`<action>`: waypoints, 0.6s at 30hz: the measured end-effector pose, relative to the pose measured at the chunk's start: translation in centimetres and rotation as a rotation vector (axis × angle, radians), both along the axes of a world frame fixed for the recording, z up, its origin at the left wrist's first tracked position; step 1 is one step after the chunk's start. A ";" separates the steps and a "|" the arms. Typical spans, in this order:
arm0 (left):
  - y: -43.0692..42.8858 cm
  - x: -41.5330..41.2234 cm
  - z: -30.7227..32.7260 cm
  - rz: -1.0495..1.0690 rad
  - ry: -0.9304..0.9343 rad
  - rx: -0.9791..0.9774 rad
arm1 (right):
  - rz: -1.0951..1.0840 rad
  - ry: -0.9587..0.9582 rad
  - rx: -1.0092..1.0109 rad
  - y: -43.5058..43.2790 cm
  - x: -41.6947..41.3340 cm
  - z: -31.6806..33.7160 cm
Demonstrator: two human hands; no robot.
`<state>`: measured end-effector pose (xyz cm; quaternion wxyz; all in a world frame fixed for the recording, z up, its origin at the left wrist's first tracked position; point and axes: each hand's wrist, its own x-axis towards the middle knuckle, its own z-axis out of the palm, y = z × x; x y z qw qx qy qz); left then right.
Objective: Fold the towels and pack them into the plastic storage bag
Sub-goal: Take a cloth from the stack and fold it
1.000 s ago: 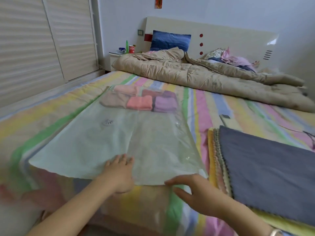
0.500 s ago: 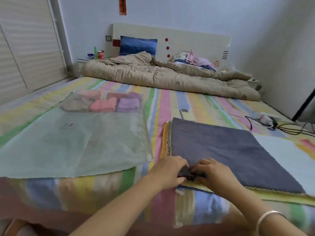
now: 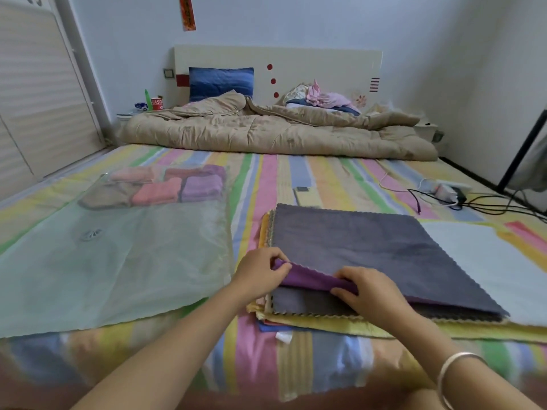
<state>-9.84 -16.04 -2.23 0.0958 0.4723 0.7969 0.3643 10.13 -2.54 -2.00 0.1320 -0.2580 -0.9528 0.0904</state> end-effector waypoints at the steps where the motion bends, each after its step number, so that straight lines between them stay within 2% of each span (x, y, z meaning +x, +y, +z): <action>1: 0.7 -0.4 0.2 0.027 -0.018 0.004 | -0.035 -0.019 0.062 1.1 0.6 0.4; 4: 2.9 -1.9 0.7 0.108 -0.083 0.009 | -0.151 -0.085 0.190 5.3 2.5 1.6; 7: 5.2 -3.4 0.7 0.195 -0.127 0.008 | -0.277 -0.045 0.215 10.1 4.3 2.5; 9: 7.0 -4.5 0.4 0.234 -0.094 -0.002 | -0.322 -0.026 0.228 13.4 4.8 2.6; 12: 9.6 -6.2 -0.5 0.283 -0.033 0.004 | -0.330 -0.031 0.164 18.1 4.6 2.1; 18: 14.0 -9.6 -2.2 0.353 0.056 0.023 | -0.363 0.078 0.057 24.4 2.0 0.7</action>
